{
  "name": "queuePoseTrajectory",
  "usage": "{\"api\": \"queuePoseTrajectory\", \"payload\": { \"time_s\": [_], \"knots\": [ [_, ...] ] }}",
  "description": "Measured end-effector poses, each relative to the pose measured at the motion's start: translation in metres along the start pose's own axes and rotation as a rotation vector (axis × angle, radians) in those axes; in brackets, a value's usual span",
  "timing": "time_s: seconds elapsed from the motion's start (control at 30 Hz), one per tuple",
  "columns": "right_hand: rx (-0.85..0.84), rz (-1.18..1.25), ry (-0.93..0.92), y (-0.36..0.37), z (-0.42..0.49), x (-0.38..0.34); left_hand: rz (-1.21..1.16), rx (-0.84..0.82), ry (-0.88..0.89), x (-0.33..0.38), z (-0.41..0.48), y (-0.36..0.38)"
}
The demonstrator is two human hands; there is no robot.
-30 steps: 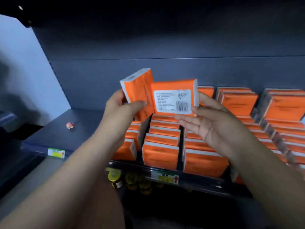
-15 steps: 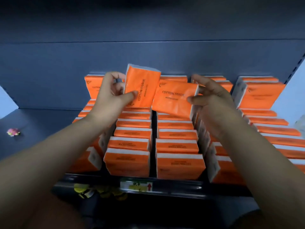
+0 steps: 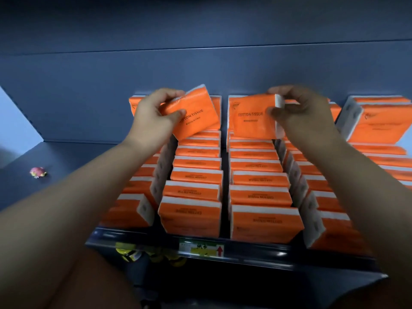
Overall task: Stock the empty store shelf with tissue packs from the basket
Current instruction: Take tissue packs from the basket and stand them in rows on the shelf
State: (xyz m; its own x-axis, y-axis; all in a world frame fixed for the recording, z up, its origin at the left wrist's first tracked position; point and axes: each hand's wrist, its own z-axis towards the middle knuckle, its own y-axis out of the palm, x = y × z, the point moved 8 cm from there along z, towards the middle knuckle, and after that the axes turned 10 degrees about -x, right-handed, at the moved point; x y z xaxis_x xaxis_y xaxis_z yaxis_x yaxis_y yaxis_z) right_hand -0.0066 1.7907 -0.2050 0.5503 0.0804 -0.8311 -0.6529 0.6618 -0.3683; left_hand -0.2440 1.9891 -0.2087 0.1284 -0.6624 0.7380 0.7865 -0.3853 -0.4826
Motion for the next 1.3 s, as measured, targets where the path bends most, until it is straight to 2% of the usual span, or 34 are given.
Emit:
{"api": "queuePoseTrajectory", "payload": {
  "time_s": [0.17,0.43,0.7,0.9,1.07,1.3],
  "knots": [
    [-0.021,-0.119,-0.065,0.013,0.017,0.004,0.038,-0.058,0.009,-0.016,0.014,0.008],
    [-0.037,-0.688,-0.252,0.036,0.023,-0.010,0.179,-0.110,0.024,-0.033,0.031,0.032],
    [0.061,-0.968,-0.164,0.030,0.021,0.006,0.448,-0.106,0.168,-0.028,0.027,0.045],
    [0.011,-1.042,-0.156,0.036,0.024,0.016,0.505,-0.109,0.099,-0.034,0.027,0.047],
    [0.044,-0.993,-0.179,0.037,0.024,0.018,0.533,-0.087,0.117,-0.029,0.028,0.050],
    [0.038,-0.943,-0.182,0.046,0.027,0.020,0.508,-0.061,0.029,-0.034,0.027,0.045]
  ]
}}
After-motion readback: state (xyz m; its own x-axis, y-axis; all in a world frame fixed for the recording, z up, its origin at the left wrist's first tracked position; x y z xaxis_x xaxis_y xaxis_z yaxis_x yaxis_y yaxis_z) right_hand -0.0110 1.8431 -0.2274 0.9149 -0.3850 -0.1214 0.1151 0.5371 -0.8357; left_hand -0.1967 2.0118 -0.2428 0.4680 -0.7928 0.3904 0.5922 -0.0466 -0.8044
